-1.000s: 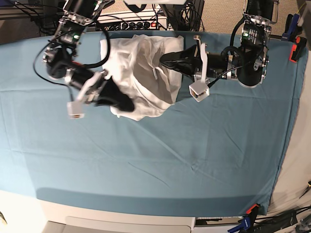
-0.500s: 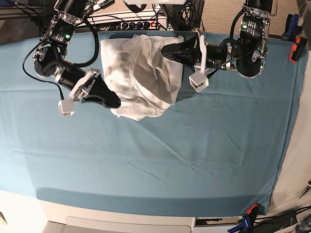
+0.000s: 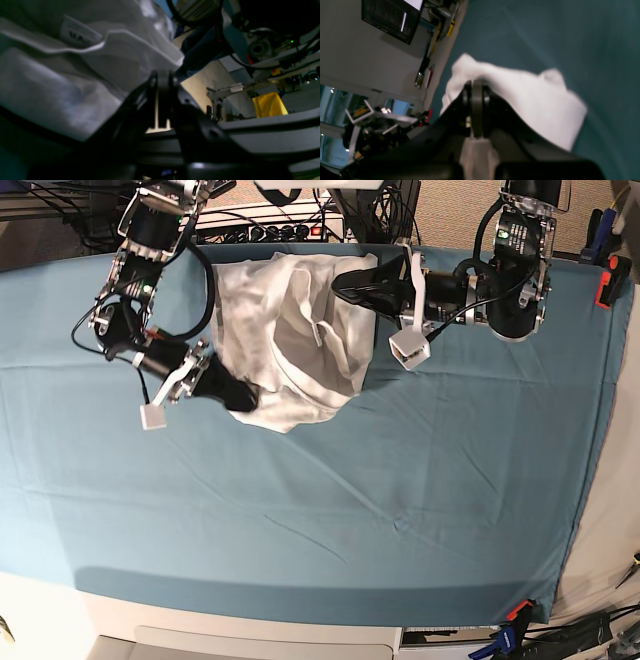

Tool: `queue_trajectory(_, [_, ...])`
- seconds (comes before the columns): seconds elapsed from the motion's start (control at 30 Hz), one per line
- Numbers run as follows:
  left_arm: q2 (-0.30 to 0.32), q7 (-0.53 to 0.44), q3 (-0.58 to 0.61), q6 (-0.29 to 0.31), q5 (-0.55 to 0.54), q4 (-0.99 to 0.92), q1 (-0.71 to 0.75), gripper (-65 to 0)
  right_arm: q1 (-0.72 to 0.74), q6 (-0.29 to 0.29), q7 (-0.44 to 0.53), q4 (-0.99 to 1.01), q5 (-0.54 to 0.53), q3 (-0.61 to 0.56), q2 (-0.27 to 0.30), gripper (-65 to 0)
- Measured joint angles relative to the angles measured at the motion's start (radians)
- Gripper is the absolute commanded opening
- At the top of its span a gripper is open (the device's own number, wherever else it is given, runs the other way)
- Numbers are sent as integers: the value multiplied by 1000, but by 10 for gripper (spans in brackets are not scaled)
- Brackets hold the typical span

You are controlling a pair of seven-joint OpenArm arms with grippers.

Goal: Fold the T-shirt properly
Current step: 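Grasp opposite sides of the folded bundle with both grippers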

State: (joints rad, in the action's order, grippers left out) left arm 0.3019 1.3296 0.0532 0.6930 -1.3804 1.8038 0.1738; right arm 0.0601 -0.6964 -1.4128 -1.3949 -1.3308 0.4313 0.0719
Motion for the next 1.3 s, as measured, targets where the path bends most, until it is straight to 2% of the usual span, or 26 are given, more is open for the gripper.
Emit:
queue_trajectory(0.07, [0,-1,0,0,8,0,0,-650,21,0,0,0,10,0,0,-650])
queue_trajectory(0.17, [0,-3,0,0,76,0,0,-650,40,0,-1,-3,-7,0,0,-650])
queue_trajectory(0.23, [0,-2,0,0,111,0,0,-570,55,0,0,-8,-2,0,0,-630])
queue_trajectory(0.3, [0,-3,0,0,136,0,1,-476,71,0,0,-12,6,0,0,-442])
queue_trajectory(0.33, [0,-3,0,0,140,0,4,-441,76,-1,0,-14,27,0,0,-385])
queue_trajectory(0.37, [0,-7,0,0,143,0,10,-418,78,-1,3,-14,58,0,0,-373])
queue_trajectory(0.47, [0,-32,0,0,196,0,40,-380,71,0,-2,-13,166,0,23,-373])
queue_trajectory(0.53, [0,-47,0,-24,226,0,59,-361,70,0,-4,-13,223,8,53,-373])
queue_trajectory(0.63, [0,-57,0,-26,244,0,76,-351,74,0,0,-13,255,48,93,-373])
queue_trajectory(0.77, [0,-64,0,-26,268,0,80,-335,72,0,-1,-13,260,89,121,-373])
queue_trajectory(0.9, [0,-101,0,-71,339,0,80,-328,73,0,-1,-13,249,91,143,-373])
queue_trajectory(1.0, [0,-102,0,-71,349,0,80,-328,73,0,-1,-13,206,92,144,-373])
queue_trajectory(1.1, [0,-102,0,-71,353,0,80,-328,73,0,-1,-13,217,92,144,-373])
queue_trajectory(1.23, [0,-106,0,-90,390,0,80,-327,73,0,-2,-13,420,92,144,-373])
queue_trajectory(1.3, [0,-110,0,-95,412,0,80,-322,70,0,-4,-13,425,92,144,-373])
